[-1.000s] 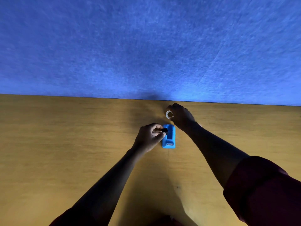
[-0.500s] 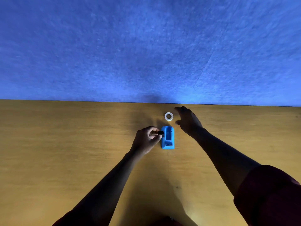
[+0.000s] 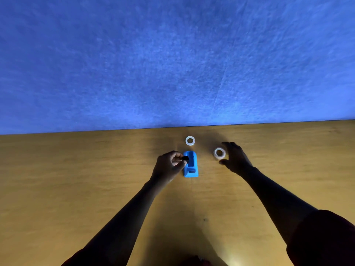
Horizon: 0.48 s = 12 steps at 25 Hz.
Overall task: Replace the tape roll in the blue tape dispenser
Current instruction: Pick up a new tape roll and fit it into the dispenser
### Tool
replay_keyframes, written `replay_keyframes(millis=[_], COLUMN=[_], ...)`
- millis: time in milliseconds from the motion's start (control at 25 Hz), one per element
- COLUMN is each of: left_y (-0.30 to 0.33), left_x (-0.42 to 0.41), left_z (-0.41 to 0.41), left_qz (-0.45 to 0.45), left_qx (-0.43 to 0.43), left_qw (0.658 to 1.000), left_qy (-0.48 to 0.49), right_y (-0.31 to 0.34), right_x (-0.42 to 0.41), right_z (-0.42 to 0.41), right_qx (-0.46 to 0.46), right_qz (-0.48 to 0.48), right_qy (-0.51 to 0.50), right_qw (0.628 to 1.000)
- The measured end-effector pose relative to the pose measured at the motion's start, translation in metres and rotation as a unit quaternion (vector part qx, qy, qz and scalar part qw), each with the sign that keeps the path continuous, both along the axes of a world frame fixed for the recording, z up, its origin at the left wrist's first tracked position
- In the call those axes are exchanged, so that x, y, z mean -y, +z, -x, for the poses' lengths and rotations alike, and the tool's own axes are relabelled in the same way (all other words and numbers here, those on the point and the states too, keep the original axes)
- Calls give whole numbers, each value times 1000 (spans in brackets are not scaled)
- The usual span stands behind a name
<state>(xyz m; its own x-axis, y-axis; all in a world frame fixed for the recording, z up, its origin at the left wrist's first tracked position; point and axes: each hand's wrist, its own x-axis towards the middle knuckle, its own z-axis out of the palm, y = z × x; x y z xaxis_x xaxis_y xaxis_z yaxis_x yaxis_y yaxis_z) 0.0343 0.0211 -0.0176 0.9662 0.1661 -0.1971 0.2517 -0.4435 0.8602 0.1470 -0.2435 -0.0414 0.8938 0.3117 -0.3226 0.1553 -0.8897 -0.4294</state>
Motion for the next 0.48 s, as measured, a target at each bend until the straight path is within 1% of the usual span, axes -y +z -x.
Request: replay_keyframes(millis=[160, 360, 480], left_y=[1, 2, 1], left_x=[-2, -4, -5], left_z=[0, 0, -1], left_qz=[-4, -5, 0], left_qx=[-13, -8, -9], left_qw=[1000, 1000, 1000], left_qy=[9, 5, 10], right_y=[-3, -5, -3], right_x=[-9, -15, -13], right_z=[4, 5, 4], right_qx=[16, 52, 57], right_qz=[-8, -6, -12], right_qy=[-15, 0, 0], right_qw=[1000, 999, 998])
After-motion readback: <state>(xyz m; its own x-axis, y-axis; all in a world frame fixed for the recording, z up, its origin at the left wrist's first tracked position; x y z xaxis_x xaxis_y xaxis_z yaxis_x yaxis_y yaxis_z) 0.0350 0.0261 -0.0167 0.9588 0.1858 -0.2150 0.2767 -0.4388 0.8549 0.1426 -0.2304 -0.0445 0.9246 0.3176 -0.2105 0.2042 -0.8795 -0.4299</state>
